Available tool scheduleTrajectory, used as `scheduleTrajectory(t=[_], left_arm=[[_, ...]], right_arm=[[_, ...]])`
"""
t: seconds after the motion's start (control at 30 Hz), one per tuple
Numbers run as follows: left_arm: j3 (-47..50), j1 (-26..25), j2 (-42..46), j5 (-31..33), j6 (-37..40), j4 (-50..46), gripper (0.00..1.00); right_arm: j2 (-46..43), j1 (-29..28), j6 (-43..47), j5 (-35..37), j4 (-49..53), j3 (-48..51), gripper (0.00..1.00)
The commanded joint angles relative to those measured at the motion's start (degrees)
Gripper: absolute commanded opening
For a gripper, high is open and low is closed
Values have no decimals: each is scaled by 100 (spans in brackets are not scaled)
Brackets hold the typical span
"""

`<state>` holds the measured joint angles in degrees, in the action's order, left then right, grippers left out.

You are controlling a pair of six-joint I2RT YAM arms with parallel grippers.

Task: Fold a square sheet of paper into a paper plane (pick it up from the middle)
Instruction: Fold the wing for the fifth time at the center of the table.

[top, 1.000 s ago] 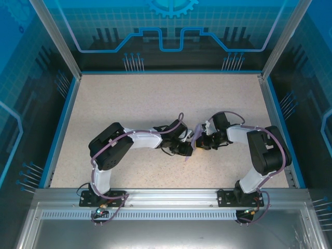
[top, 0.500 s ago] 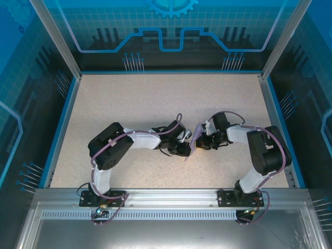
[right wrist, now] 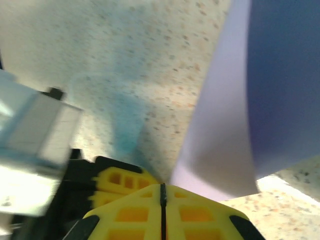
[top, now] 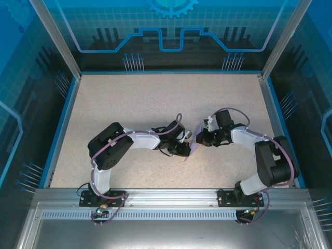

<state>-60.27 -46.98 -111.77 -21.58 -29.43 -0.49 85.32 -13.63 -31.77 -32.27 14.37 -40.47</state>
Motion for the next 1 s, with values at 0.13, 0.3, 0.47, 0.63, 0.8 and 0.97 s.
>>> scheduleTrajectory(t=[0.13, 0.3, 0.47, 0.63, 0.8, 0.97], left_arm=[[322, 49, -285, 340, 211, -336, 6], [382, 49, -249, 339, 201, -262, 6], [436, 49, -240, 348, 190, -229, 6], [445, 48, -249, 330, 201, -245, 6], [463, 47, -234, 319, 233, -295, 6], [499, 44, -240, 313, 229, -311, 6]], right_arm=[[-148, -269, -1063, -119, -781, 359, 8], [283, -373, -1396, -274, -1476, 573, 7], [565, -534, -1584, -286, -1883, 619, 7], [818, -580, -1555, -108, -1941, 610, 7], [981, -588, -1288, 305, -1644, 450, 6], [1100, -588, -1040, 762, -1347, 278, 5]])
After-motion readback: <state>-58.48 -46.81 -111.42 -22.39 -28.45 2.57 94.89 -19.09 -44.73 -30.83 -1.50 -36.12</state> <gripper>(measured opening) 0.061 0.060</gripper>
